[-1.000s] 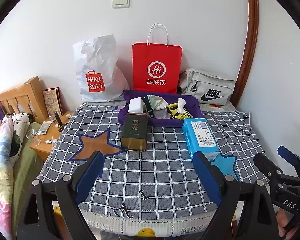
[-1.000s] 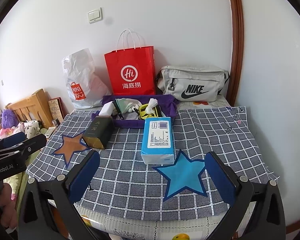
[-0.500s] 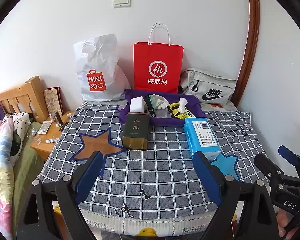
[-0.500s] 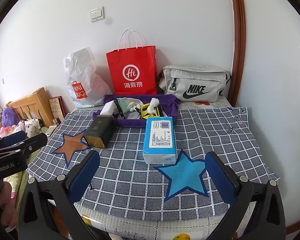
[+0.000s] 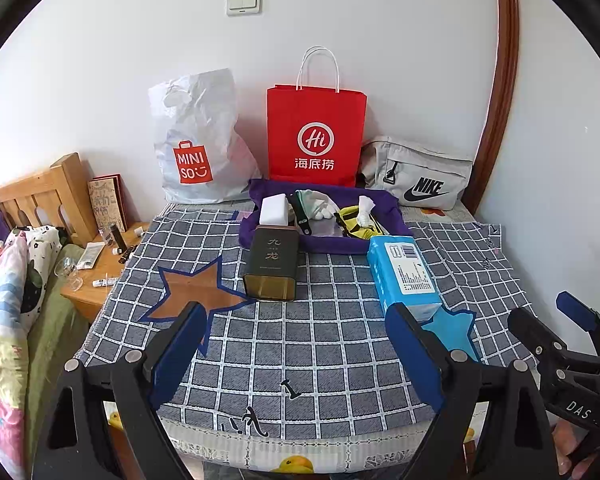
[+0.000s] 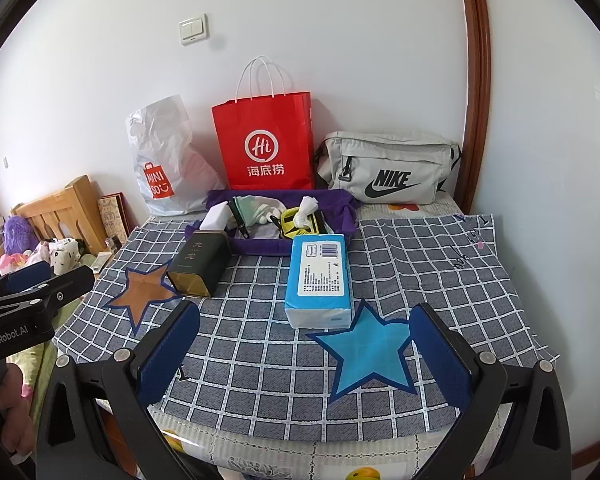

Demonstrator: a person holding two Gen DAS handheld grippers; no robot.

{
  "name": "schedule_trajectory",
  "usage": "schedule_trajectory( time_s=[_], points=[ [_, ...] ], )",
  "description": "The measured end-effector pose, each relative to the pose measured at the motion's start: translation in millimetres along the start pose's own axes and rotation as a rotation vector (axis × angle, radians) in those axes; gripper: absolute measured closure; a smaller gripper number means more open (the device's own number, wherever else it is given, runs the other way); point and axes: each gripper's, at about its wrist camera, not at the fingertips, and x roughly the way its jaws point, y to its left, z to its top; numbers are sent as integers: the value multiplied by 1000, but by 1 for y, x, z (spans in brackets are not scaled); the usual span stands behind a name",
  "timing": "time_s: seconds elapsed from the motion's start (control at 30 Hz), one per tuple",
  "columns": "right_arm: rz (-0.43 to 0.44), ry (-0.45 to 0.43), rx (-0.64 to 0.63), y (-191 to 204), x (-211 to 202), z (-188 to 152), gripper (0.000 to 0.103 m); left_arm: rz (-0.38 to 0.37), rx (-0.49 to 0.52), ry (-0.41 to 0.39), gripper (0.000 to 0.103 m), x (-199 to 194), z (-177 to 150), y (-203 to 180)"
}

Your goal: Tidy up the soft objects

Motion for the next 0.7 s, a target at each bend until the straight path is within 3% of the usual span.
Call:
schedule_trajectory(
  time_s=[0.7],
  points=[
    [4,-3,-13,2,-1,-2,0,6,2,-1,12,0,1,3]
  ],
)
